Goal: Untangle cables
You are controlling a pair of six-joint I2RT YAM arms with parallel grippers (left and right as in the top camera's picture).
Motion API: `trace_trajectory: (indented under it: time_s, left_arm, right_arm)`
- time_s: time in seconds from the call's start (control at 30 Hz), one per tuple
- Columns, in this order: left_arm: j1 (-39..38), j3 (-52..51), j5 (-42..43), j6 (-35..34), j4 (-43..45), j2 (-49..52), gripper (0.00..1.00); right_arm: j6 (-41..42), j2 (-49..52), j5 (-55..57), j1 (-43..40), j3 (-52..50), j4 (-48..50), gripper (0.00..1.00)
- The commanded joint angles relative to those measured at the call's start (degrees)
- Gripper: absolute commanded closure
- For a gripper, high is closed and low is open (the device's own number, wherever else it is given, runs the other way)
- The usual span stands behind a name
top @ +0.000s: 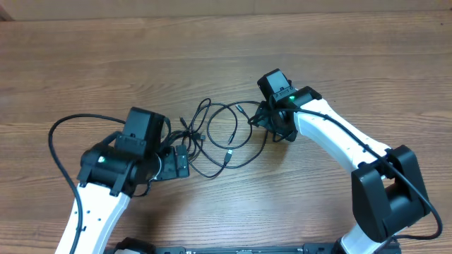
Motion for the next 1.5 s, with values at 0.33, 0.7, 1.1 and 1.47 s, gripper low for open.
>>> trace_trajectory:
  time_s: [0.33, 0.7, 1.1, 1.47]
  left_arm:
    - [-0.2, -1.4, 2.6, 1.0, -1.7, -7.6, 0.00]
    - [-0.1, -10.1, 1.9, 2.4, 4.9, -28.7, 0.00]
    - [-0.1, -10.2, 1.9, 2.4, 4.9, -28.6, 0.01]
    - [-0.1, -10.2, 2.1, 2.3, 4.9, -28.6, 0.01]
  right_arm:
    - [-0.3, -0.2, 0.4, 0.2, -0.2, -1.0, 0.23]
    - [-0.3, -0.2, 0.4, 0.2, -0.2, 0.5, 0.19]
    - [-0.3, -0.2, 1.0, 0.2, -0.2, 0.5, 0.26]
    - [-1.6, -0.2, 0.3, 0.2, -0.3, 0.6, 0.30]
